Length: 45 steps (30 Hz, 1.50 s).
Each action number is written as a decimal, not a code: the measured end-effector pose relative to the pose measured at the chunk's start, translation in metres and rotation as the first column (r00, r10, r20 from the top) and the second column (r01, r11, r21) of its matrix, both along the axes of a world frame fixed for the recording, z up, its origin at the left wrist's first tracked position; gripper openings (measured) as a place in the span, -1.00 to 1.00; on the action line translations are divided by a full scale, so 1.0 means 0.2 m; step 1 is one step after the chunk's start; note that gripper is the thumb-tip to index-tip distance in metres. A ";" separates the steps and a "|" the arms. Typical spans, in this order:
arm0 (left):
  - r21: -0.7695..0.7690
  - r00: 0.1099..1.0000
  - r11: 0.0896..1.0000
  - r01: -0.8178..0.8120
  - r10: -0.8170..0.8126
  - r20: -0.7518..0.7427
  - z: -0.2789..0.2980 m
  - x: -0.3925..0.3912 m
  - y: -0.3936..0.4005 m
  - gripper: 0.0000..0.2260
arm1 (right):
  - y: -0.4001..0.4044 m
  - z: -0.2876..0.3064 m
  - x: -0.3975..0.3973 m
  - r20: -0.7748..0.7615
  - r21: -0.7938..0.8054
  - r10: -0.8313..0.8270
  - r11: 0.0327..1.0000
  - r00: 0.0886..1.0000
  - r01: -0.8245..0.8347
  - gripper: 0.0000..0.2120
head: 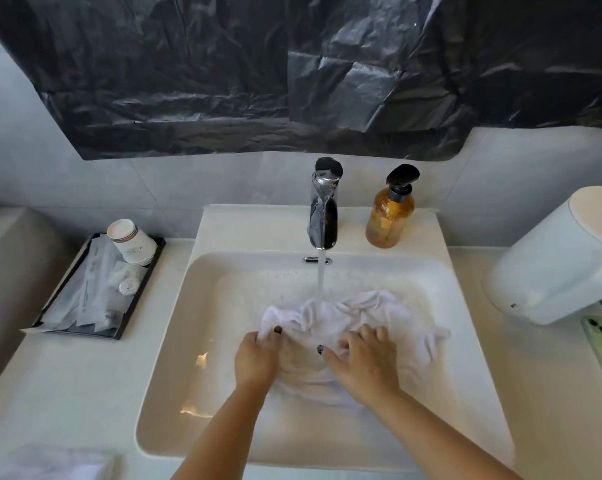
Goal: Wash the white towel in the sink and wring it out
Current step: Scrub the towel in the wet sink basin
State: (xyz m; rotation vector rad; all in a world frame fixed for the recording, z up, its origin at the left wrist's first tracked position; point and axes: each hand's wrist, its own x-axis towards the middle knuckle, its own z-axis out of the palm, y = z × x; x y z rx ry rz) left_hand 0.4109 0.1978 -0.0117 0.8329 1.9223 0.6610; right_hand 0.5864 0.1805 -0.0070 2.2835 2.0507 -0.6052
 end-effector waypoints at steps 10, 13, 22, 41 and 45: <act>0.143 0.669 0.990 0.005 -0.110 0.735 0.33 0.10 -0.03 -0.71 | 0.02 0.31 -0.18 -0.744 -0.323 -0.501 0.849 0.443 0.418 -0.61; 0.243 0.658 0.970 0.014 -0.192 0.728 0.45 0.09 -0.02 -0.76 | 0.04 0.42 -0.16 -0.817 -0.450 -0.556 0.780 0.151 0.436 -0.38; 0.491 0.766 0.860 -0.143 -0.218 0.605 0.78 -0.05 0.04 -0.91 | 0.07 0.79 0.05 -0.852 0.078 -0.285 0.762 0.440 0.643 -0.65; 0.131 0.963 0.966 0.221 -0.237 0.127 0.34 -0.36 0.04 -0.47 | 0.05 0.52 0.14 -0.448 -0.008 -0.440 0.872 0.778 0.489 -0.91; 0.140 0.965 0.964 0.225 -0.241 0.107 0.33 -0.31 0.01 -0.64 | 0.12 0.64 0.07 -0.268 0.389 -0.129 0.892 0.955 0.229 -0.85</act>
